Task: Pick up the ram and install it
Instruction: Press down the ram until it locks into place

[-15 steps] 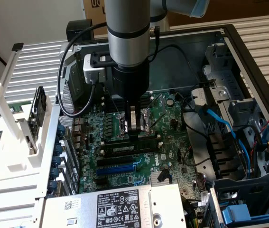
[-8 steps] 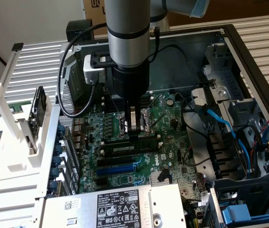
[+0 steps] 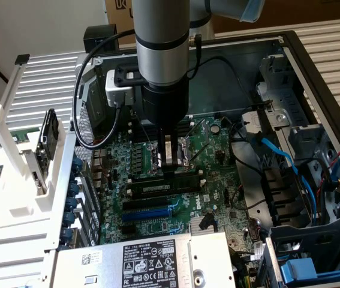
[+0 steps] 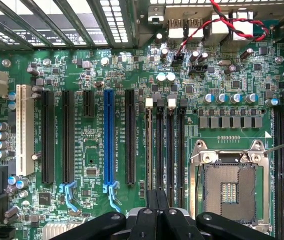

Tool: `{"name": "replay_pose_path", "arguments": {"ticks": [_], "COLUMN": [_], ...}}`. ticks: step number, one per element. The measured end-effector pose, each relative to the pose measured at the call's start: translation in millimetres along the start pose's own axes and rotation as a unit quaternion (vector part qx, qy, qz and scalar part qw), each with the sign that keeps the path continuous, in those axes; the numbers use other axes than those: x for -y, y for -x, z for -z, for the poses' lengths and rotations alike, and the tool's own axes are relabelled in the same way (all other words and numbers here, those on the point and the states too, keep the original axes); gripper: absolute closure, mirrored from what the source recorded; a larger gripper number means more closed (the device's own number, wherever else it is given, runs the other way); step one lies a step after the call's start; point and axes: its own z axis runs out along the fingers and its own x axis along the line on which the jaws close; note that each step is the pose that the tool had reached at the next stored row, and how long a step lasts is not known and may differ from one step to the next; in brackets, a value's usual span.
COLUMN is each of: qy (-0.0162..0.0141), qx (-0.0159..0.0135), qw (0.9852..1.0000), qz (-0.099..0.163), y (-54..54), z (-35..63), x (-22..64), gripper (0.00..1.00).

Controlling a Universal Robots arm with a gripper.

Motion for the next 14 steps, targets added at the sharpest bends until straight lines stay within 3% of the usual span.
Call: {"name": "replay_pose_path", "arguments": {"ticks": [14], "qy": [-0.0001], "qx": [0.0001], "qw": [1.0], "qz": [0.0], "y": [-1.3], "z": [-0.2], "x": [-0.1], "gripper": [0.89]}}
